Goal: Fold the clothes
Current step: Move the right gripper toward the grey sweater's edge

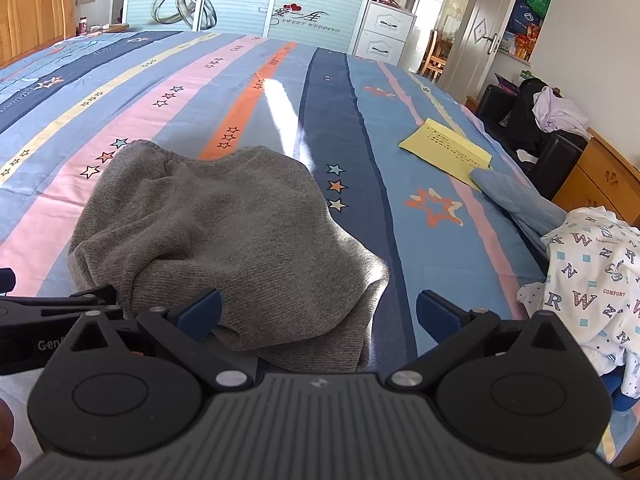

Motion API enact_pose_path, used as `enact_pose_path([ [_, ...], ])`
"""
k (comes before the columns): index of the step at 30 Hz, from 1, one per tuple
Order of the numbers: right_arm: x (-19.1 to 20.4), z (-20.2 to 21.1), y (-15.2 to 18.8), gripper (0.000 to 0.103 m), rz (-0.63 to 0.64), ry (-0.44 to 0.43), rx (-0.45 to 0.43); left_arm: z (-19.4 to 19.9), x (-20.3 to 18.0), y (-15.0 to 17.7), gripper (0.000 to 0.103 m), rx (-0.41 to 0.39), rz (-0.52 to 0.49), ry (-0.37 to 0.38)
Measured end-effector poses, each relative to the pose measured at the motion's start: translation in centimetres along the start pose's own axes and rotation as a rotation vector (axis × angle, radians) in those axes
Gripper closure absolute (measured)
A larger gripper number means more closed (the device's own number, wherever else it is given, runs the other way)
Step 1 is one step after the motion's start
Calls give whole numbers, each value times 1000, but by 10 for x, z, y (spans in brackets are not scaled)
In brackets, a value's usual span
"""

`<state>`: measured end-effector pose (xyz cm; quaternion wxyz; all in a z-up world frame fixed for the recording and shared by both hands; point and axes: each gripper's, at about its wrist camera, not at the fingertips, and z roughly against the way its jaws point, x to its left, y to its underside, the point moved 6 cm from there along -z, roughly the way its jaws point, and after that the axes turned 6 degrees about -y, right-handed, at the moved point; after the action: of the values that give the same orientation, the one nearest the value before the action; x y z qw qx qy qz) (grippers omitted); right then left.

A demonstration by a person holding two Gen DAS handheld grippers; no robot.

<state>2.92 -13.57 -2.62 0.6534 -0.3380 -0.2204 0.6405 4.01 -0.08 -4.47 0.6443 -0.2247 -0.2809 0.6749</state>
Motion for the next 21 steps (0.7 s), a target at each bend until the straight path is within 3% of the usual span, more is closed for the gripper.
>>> enact_pose_path([
  [21,0,-7,1,0,-10,-7,11,0,4,0,3,10,22,11],
])
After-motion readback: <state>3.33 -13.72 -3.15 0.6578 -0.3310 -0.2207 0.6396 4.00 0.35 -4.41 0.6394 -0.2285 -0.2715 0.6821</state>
